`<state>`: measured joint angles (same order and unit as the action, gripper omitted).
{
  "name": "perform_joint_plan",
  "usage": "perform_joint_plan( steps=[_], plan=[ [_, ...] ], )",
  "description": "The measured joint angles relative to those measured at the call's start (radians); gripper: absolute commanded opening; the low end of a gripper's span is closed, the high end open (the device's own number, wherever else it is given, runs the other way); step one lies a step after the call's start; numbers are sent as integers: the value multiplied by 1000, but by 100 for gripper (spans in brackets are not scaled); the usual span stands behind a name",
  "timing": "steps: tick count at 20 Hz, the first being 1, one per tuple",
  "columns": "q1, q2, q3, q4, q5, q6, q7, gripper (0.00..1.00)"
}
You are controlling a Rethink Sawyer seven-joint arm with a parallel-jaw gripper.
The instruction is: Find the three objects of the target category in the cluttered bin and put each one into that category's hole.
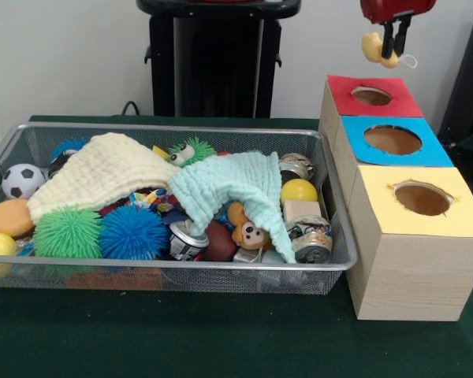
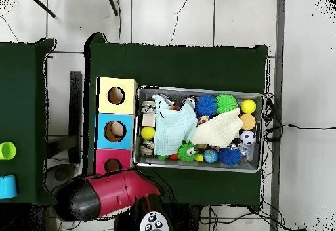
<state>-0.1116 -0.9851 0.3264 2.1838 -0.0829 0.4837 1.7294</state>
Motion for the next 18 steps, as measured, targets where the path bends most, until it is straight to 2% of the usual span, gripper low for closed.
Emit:
perform_joint_plan(
  steps=[4,5,18],
  plan=[
    [0,0,-4,7,2,-8,0,0],
    [0,0,-7,14,2,-9,0,100],
    [1,0,-26,22,18,-11,0,100]
  ],
)
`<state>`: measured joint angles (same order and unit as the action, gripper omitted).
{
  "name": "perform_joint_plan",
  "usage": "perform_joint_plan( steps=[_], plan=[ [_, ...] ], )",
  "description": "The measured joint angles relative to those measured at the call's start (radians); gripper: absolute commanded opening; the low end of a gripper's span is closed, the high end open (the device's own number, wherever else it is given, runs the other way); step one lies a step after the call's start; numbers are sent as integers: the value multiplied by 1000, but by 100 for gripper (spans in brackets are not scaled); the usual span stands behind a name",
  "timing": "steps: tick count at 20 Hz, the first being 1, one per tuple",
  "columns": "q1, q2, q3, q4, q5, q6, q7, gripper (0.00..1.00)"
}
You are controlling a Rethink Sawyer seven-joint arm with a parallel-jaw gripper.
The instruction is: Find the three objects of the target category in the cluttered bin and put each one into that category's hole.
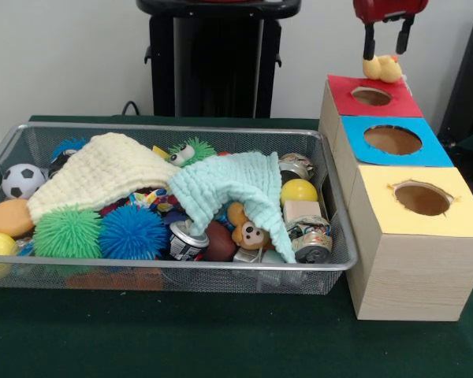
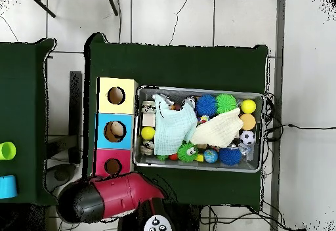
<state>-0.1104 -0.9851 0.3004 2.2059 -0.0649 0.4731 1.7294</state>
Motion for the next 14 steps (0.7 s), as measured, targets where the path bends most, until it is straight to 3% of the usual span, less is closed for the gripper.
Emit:
perform_joint_plan(
  steps=[8,9,14],
  plan=[
    [5,0,-12,0,17,0,0,100],
    [10,0,-17,0,17,0,0,0],
    [13,-3,-18,0,19,0,0,0]
  ],
)
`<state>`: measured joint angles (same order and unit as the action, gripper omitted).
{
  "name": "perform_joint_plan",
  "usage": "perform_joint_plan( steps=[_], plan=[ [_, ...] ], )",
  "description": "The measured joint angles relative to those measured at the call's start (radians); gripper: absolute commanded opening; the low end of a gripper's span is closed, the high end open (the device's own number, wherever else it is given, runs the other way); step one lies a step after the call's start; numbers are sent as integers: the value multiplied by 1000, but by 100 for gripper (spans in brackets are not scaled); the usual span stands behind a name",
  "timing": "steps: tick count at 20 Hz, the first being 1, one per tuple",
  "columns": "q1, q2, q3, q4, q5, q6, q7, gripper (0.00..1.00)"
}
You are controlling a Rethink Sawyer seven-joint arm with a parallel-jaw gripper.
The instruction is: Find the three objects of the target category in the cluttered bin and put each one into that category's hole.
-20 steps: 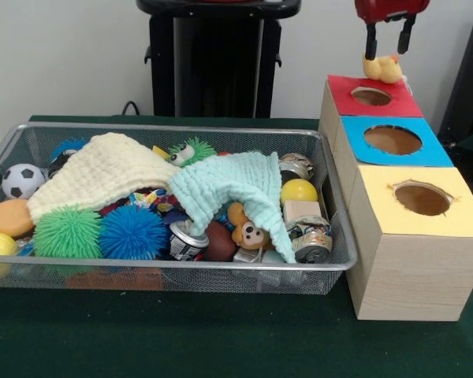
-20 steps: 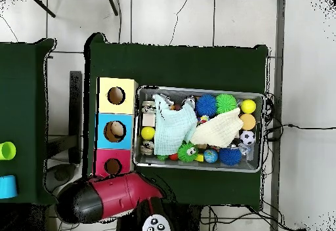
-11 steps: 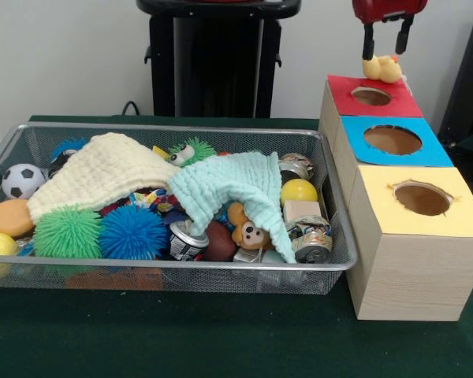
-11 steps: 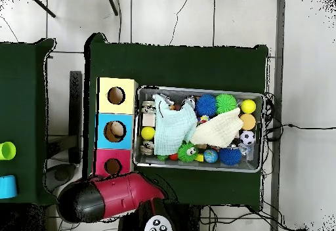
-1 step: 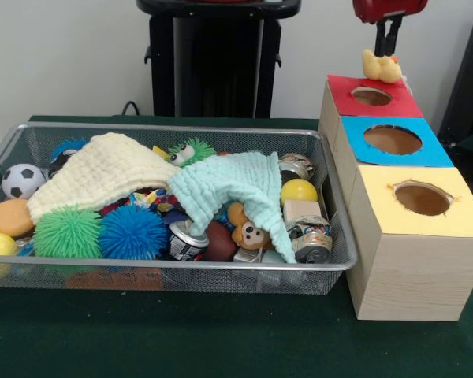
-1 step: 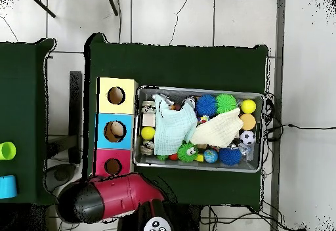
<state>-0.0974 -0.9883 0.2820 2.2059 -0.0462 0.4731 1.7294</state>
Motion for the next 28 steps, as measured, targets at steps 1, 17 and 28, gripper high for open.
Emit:
perform_joint_plan(
  steps=[1,17,28],
  plan=[
    [1,-1,0,0,1,0,0,0],
    [2,51,-17,-1,0,-22,0,0],
    [-12,90,-23,-1,0,-100,0,0]
  ],
)
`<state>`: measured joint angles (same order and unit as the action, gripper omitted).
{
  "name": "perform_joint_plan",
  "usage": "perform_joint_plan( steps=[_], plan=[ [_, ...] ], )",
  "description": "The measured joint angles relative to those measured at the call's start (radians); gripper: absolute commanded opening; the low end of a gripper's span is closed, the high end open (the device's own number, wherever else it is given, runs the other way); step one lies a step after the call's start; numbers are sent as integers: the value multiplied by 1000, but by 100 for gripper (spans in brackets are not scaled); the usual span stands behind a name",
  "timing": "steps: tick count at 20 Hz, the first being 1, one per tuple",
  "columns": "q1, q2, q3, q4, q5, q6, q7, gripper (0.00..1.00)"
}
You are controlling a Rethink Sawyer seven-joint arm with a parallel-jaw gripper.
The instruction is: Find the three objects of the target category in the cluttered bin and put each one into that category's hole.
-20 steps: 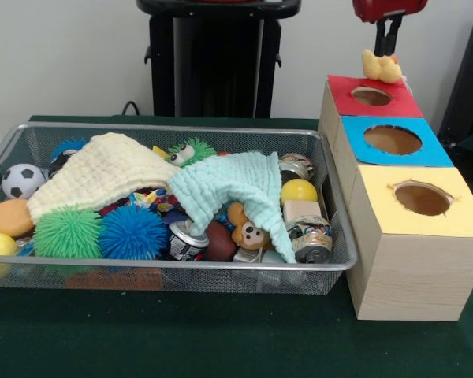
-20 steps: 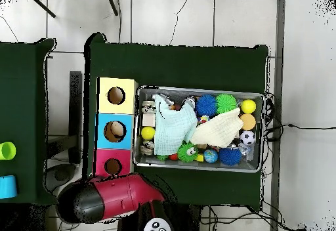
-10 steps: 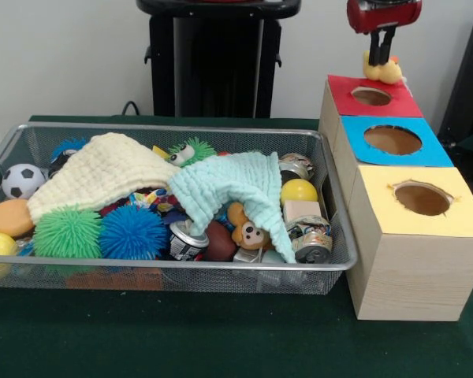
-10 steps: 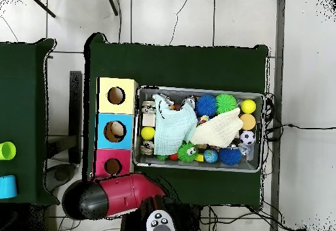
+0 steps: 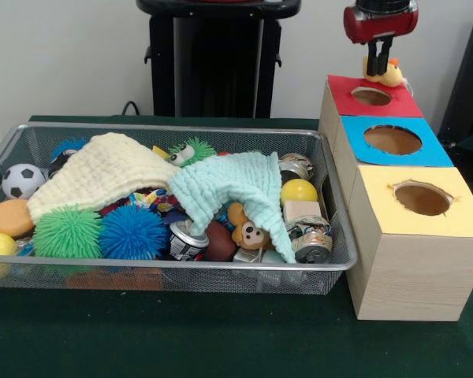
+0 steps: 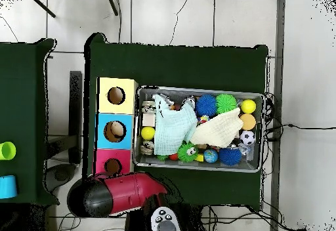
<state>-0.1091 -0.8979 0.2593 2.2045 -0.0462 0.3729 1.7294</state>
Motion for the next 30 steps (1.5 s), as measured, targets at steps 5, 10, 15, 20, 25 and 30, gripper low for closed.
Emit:
perform_joint_plan(
  steps=[5,10,15,20,25,30],
  plan=[
    [-1,-7,-1,0,0,0,0,0],
    [-4,-35,-1,1,0,0,0,0],
    [-8,-67,-1,1,0,0,0,0],
    [-22,-108,-1,1,0,0,0,100],
    [-26,-117,-1,1,0,0,0,100],
    [-26,-117,-1,1,0,0,0,100]
  ],
)
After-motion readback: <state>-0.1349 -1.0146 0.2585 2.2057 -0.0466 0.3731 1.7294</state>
